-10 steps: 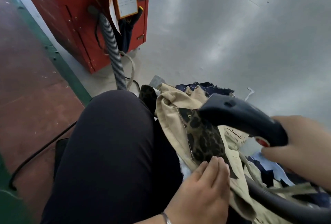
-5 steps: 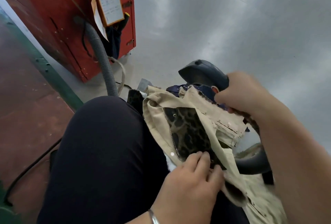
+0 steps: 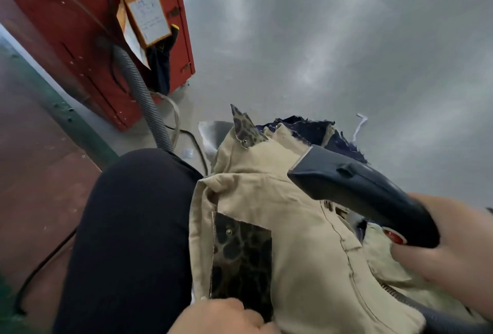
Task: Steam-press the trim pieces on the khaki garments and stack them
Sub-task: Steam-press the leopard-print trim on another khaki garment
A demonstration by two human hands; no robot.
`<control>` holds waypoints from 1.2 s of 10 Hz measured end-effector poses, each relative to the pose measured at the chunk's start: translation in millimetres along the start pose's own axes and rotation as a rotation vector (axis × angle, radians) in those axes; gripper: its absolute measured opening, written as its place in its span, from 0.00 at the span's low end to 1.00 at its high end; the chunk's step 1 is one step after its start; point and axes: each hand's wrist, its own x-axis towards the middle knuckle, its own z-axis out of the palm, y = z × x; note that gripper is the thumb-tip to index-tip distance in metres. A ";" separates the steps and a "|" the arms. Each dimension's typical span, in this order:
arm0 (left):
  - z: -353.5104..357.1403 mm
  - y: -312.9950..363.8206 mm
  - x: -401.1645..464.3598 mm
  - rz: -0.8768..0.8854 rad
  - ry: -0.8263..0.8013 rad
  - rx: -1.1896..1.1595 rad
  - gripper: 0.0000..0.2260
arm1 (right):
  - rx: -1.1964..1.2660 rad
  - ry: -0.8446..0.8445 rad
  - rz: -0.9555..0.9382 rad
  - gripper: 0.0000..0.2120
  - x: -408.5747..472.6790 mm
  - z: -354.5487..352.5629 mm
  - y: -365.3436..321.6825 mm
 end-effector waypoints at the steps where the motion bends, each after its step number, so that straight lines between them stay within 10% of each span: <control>1: -2.8 4.6 -3.3 0.010 -0.021 0.049 0.14 | -0.092 -0.059 -0.016 0.25 -1.6 2.8 -5.8; 4: 7.4 14.0 42.7 -0.109 -0.057 -0.116 0.24 | -0.310 -0.124 -0.010 0.05 18.2 22.3 -6.3; 9: 22.1 20.8 30.5 -0.423 -0.331 -0.317 0.14 | 0.170 0.076 0.075 0.07 108.1 -6.2 0.1; 12: 29.5 23.5 43.3 -0.667 -0.439 -0.420 0.26 | -0.176 -0.056 -0.104 0.11 18.4 9.8 35.8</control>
